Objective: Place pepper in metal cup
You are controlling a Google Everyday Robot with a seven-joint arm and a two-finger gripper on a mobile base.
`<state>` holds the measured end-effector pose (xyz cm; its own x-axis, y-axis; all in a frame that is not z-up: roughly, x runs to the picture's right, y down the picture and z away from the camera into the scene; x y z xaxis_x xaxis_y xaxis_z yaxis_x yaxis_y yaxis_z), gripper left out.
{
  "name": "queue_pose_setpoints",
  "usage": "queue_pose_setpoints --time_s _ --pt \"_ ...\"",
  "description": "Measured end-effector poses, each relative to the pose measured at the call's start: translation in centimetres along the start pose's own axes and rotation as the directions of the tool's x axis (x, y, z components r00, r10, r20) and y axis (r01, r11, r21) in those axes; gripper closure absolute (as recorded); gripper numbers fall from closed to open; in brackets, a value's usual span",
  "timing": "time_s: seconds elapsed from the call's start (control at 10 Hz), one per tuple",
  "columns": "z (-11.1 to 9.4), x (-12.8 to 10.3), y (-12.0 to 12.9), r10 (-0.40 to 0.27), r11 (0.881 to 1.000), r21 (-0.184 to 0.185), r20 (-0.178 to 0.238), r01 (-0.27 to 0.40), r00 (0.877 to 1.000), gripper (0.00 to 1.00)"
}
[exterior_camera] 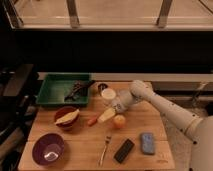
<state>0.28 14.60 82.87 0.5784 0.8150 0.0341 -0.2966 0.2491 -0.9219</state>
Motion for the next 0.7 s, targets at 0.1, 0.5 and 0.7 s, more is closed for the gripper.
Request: queue_pose_setpoints --time_s 0.1,0.5,0.7 --pt "0.0 0.1 0.0 0.001 1.0 0.0 -0.001 -0.001 1.0 0.2" --pt "0.6 0.0 0.0 -0.037 0.999 0.02 0.028 0.037 0.999 0.2" --pt "2.1 -0.8 0.2 -0.1 0.994 0.053 0.05 0.097 0.994 0.2"
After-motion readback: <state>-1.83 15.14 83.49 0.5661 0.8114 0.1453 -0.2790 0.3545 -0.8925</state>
